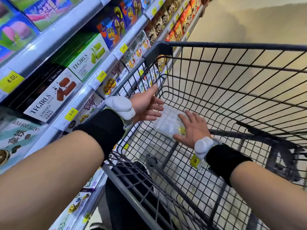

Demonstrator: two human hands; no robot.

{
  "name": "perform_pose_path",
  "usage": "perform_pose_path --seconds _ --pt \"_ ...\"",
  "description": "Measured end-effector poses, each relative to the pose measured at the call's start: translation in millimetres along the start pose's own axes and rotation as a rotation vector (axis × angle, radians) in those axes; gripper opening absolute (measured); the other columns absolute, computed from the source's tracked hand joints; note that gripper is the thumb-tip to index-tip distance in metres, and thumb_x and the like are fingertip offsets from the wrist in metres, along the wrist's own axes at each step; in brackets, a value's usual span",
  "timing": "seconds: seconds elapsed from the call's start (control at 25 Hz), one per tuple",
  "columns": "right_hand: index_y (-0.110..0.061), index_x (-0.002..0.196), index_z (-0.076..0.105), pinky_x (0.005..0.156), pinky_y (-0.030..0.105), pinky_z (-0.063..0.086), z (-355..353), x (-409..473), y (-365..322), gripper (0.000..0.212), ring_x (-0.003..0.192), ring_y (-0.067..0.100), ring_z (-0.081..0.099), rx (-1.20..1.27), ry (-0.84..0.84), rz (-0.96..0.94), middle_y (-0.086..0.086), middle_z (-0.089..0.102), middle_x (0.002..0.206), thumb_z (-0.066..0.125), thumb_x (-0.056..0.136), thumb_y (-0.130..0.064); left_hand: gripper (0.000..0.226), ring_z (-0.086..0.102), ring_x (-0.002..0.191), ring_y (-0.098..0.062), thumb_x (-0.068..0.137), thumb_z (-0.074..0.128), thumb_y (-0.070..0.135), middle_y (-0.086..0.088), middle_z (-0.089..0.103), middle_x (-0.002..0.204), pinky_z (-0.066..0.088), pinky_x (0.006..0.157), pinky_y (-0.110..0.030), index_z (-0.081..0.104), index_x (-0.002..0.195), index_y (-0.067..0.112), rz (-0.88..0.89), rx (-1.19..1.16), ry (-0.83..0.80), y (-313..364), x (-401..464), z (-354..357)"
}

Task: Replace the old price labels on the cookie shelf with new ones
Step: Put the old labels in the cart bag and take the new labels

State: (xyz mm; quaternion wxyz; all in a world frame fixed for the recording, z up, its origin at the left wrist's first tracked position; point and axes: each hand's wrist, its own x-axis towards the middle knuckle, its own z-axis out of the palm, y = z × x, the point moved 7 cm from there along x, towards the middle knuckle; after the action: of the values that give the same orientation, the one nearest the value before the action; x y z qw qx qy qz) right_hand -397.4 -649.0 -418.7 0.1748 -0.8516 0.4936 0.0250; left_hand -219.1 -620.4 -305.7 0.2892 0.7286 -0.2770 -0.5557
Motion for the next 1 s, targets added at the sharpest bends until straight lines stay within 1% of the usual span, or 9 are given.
perform_pose_path --seconds 0.08,0.16,0.36,0.52,0.6,0.72,0.84,0.92,1.0 --pt "-0.031 0.148 0.015 0.118 0.049 0.013 2.5 3.7 -3.7 0.087 0.146 0.030 0.011 -0.012 0.012 -0.001 0.002 0.013 0.161 0.050 0.077 -0.068 0.068 0.072 0.081 -0.025 0.086 0.039 0.068 -0.010 0.075 0.096 0.058 0.069 -0.033 0.067 0.101 0.008 0.001 0.004 -0.007 -0.9 2.1 1.3" --pt "-0.032 0.147 0.018 0.118 0.049 0.014 4.2 5.0 -2.7 0.087 0.146 0.029 0.012 0.003 0.020 0.006 0.002 0.015 0.160 0.054 0.076 -0.067 0.069 0.072 0.081 -0.025 0.087 0.039 0.067 -0.010 0.075 0.097 0.057 0.068 -0.032 0.068 0.101 0.007 0.005 0.006 -0.006 -1.5 4.7 3.2" --pt "-0.032 0.145 0.024 0.117 0.046 0.014 7.3 5.5 -0.5 0.089 0.143 0.028 0.018 0.010 0.071 0.000 0.000 0.022 0.157 0.060 0.072 -0.067 0.066 0.072 0.091 -0.028 0.088 0.038 0.066 -0.010 0.074 0.099 0.058 0.079 -0.036 0.068 0.102 0.008 -0.011 0.041 -0.021 -5.5 9.8 10.5" --pt "-0.030 0.143 0.028 0.115 0.048 0.017 8.0 6.2 -2.0 0.089 0.141 0.029 0.022 0.034 0.088 -0.008 0.001 0.027 0.154 0.063 0.069 -0.066 0.066 0.072 0.090 -0.027 0.088 0.039 0.066 -0.009 0.074 0.100 0.057 0.081 -0.037 0.068 0.102 0.008 -0.013 0.036 -0.023 -5.2 10.4 7.8" --pt "-0.033 0.142 0.028 0.115 0.050 0.016 7.3 7.0 -3.3 0.087 0.142 0.029 0.020 0.042 0.061 0.009 0.000 0.025 0.155 0.064 0.068 -0.065 0.066 0.072 0.090 -0.027 0.088 0.039 0.066 -0.009 0.074 0.100 0.057 0.082 -0.038 0.068 0.102 0.008 -0.010 0.039 -0.026 -5.3 9.3 7.0" --pt "-0.039 0.138 0.027 0.116 0.056 0.009 2.0 6.4 -9.7 0.083 0.145 0.028 0.013 0.037 0.023 0.075 -0.003 0.021 0.156 0.066 0.068 -0.060 0.066 0.072 0.089 -0.027 0.087 0.040 0.066 -0.009 0.074 0.100 0.058 0.077 -0.035 0.068 0.103 0.008 0.001 0.036 -0.024 -4.4 6.6 8.0" --pt "-0.038 0.137 0.030 0.116 0.057 0.007 -3.0 6.0 -14.7 0.082 0.145 0.031 0.010 0.025 -0.014 0.092 -0.001 0.020 0.156 0.067 0.067 -0.057 0.065 0.072 0.088 -0.026 0.087 0.041 0.065 -0.009 0.074 0.100 0.056 0.070 -0.032 0.068 0.102 0.008 0.012 0.025 -0.018 -1.9 4.4 10.8" --pt "-0.035 0.136 0.035 0.116 0.053 0.011 -8.7 2.7 -14.7 0.081 0.143 0.030 0.016 0.061 0.006 0.070 0.001 0.025 0.153 0.067 0.065 -0.059 0.064 0.072 0.089 -0.027 0.088 0.041 0.065 -0.009 0.074 0.100 0.058 0.073 -0.034 0.068 0.102 0.008 0.025 0.023 -0.019 1.3 1.4 12.8" --pt "-0.030 0.134 0.041 0.115 0.046 0.020 -18.3 -4.0 -8.9 0.078 0.138 0.027 0.026 0.114 0.045 0.048 0.002 0.034 0.147 0.067 0.066 -0.056 0.064 0.072 0.090 -0.027 0.088 0.041 0.064 -0.009 0.074 0.100 0.058 0.079 -0.036 0.068 0.102 0.007 0.037 0.026 -0.025 5.1 -1.8 17.3"
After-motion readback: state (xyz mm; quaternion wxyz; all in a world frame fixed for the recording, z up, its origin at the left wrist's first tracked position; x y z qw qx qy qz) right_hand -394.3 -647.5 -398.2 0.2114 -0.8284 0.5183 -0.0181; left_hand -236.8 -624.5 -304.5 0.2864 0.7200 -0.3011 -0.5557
